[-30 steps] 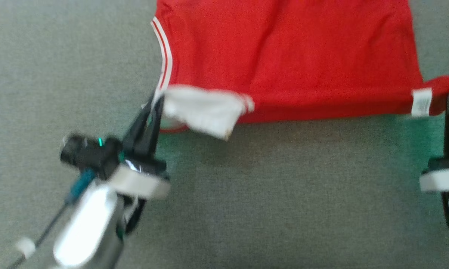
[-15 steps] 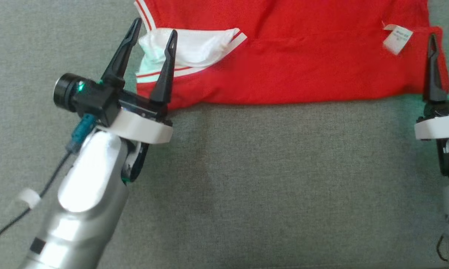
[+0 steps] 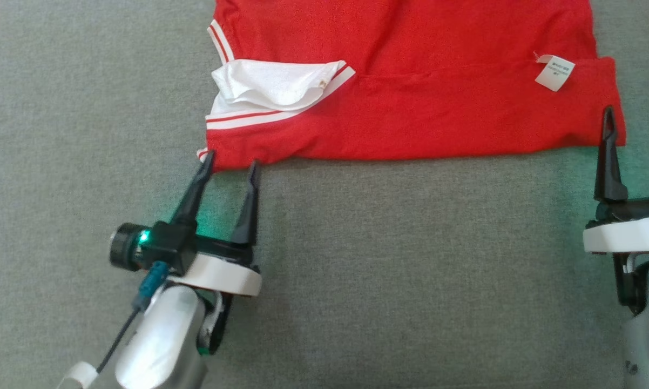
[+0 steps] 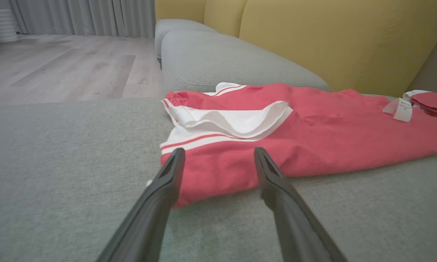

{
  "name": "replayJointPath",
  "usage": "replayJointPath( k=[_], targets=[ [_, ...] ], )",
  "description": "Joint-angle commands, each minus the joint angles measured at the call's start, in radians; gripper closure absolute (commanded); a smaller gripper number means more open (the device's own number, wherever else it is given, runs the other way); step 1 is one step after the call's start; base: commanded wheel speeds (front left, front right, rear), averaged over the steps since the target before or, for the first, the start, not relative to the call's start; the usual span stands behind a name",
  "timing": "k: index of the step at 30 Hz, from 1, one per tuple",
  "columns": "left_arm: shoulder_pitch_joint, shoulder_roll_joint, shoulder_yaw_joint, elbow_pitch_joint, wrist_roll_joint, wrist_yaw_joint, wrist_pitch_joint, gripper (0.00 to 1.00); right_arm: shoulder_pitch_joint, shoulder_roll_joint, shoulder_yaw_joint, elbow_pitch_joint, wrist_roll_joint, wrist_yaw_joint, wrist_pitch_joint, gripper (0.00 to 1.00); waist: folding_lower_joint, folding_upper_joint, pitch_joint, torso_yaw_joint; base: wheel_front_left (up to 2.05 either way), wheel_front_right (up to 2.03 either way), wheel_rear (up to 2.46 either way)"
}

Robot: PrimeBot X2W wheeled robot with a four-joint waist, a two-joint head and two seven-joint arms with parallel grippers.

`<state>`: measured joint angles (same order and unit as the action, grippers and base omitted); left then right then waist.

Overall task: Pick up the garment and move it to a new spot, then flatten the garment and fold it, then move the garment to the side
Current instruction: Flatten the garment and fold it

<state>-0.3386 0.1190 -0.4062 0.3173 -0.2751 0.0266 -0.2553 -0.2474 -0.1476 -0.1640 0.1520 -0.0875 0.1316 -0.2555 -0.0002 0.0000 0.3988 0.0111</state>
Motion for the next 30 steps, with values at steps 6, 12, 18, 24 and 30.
replayJointPath(
  k=[6, 12, 18, 24, 30],
  targets=[
    [-0.048, -0.012, 0.095, 0.140, 0.005, 0.016, -0.004, 0.00, 0.001, -0.009, 0.009, -0.002, 0.006, -0.001, -0.006, 0.00, 0.0002, 0.0000, 0.003, -0.016, 0.00, 0.00, 0.00],
    [-0.103, -0.025, 0.097, 0.264, -0.014, 0.005, -0.003, 0.67, 0.002, -0.013, 0.025, 0.077, 0.040, -0.001, -0.006, 0.00, 0.0002, 0.0000, 0.008, -0.009, 0.00, 0.00, 0.00],
    [-0.113, -0.029, 0.083, 0.274, -0.008, -0.033, -0.006, 1.00, -0.011, -0.017, 0.025, 0.179, 0.078, -0.001, -0.006, 0.00, 0.0002, 0.0000, -0.004, 0.005, 0.00, 0.00, 0.00],
    [-0.083, -0.027, 0.096, 0.186, 0.022, -0.041, -0.006, 1.00, -0.075, -0.049, 0.031, 0.324, 0.143, -0.001, -0.006, 0.00, 0.0002, 0.0000, -0.012, 0.020, 0.00, 0.00, 0.00],
    [-0.059, -0.028, 0.117, 0.152, 0.041, -0.050, -0.006, 1.00, -0.152, -0.074, 0.082, 0.440, 0.200, -0.001, -0.006, 0.05, 0.0002, 0.0000, -0.013, 0.025, 0.00, 0.00, 0.00]
  ],
)
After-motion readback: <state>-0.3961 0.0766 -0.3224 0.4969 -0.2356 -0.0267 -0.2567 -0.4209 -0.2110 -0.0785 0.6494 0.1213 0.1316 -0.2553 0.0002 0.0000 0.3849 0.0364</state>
